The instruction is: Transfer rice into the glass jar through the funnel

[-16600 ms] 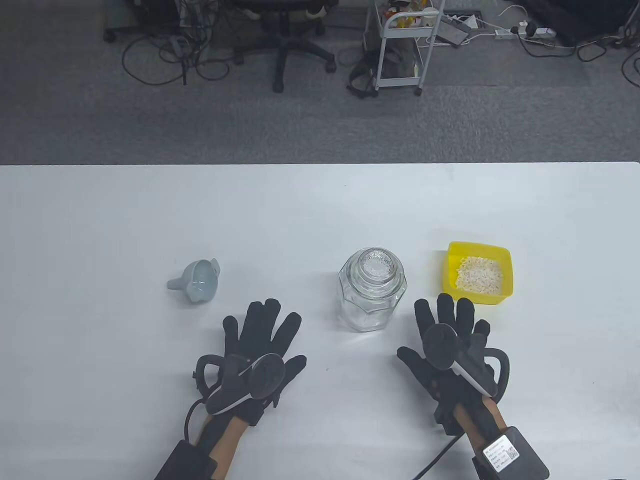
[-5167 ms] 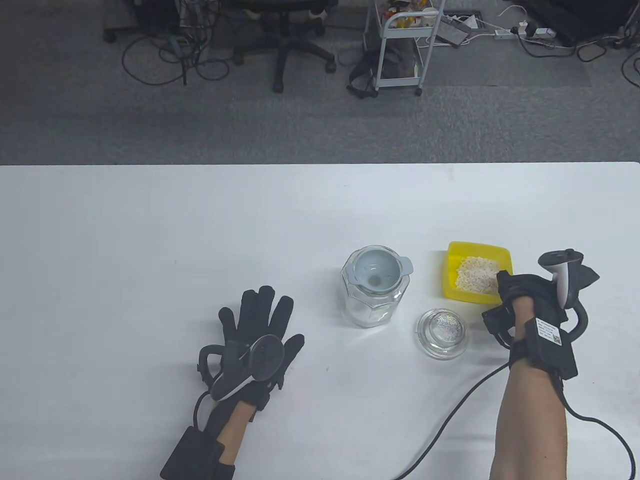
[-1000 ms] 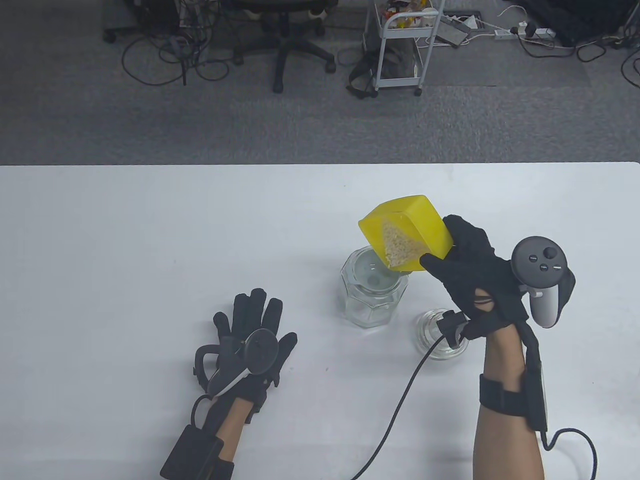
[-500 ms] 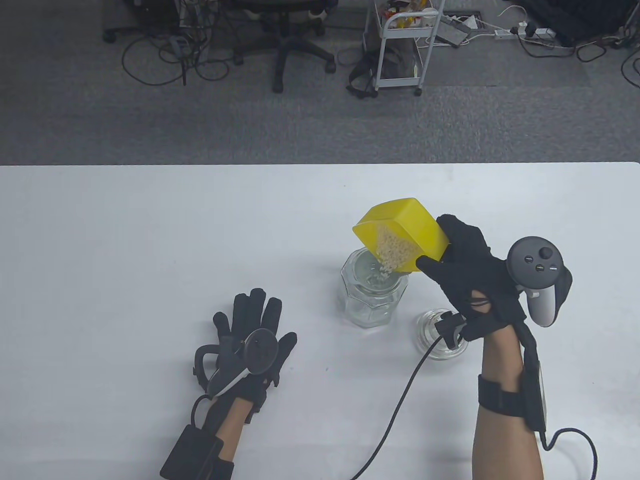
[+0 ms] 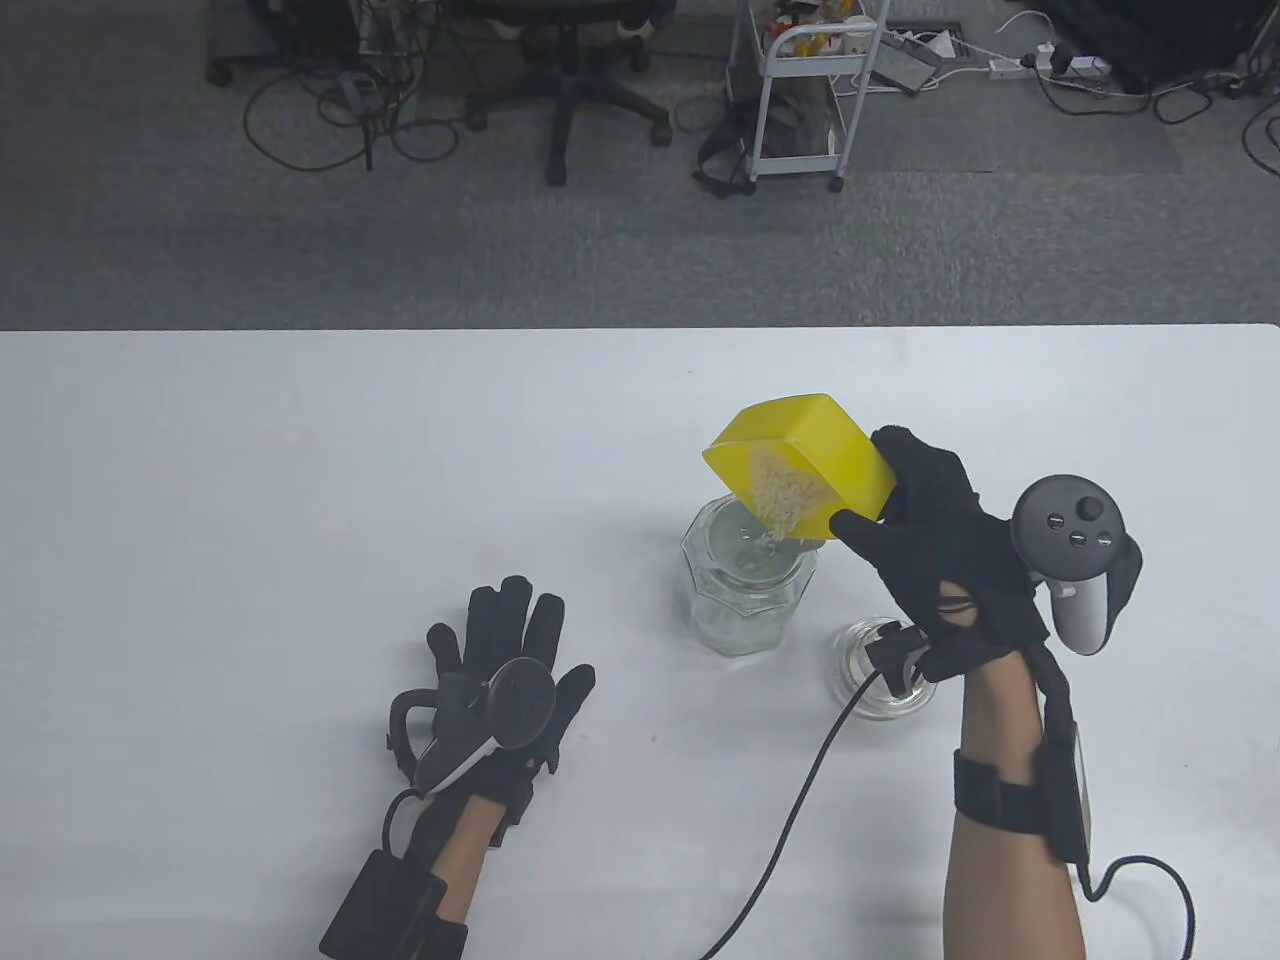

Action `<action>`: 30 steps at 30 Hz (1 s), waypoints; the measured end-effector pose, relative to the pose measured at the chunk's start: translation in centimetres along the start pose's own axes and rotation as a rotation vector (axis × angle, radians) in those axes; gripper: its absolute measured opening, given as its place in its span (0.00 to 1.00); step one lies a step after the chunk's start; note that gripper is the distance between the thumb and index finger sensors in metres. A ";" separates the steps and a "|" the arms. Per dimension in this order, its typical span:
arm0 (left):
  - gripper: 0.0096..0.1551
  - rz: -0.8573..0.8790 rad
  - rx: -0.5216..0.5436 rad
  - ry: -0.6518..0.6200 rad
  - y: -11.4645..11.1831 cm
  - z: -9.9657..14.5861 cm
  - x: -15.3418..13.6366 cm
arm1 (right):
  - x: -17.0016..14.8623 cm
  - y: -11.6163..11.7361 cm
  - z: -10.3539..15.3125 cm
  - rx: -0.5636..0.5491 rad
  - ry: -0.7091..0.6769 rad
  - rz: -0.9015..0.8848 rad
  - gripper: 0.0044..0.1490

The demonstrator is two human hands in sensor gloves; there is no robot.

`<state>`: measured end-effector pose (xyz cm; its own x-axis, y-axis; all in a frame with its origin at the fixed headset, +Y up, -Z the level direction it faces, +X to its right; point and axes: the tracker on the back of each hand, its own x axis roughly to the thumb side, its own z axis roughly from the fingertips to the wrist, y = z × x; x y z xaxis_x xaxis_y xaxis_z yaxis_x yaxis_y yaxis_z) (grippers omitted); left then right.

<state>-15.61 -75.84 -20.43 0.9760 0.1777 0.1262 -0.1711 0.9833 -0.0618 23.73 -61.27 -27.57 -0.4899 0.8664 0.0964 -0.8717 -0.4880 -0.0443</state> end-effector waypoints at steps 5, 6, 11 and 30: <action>0.48 0.000 0.000 0.000 0.0 0.0 0.0 | 0.0 0.0 0.0 -0.001 -0.007 -0.004 0.53; 0.47 -0.002 -0.002 0.000 0.0 0.0 0.0 | 0.0 0.0 0.0 -0.001 -0.009 -0.006 0.53; 0.48 0.000 -0.002 -0.002 0.0 0.0 0.0 | 0.0 -0.1 0.1 0.007 -0.016 -0.008 0.53; 0.48 -0.008 -0.008 -0.004 0.0 0.0 0.0 | 0.2 -0.7 0.2 -0.001 -0.044 -0.040 0.53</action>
<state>-15.58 -75.82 -20.38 0.9768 0.1697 0.1309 -0.1619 0.9844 -0.0683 24.21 -60.79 -27.29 -0.4537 0.8798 0.1417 -0.8907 -0.4528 -0.0405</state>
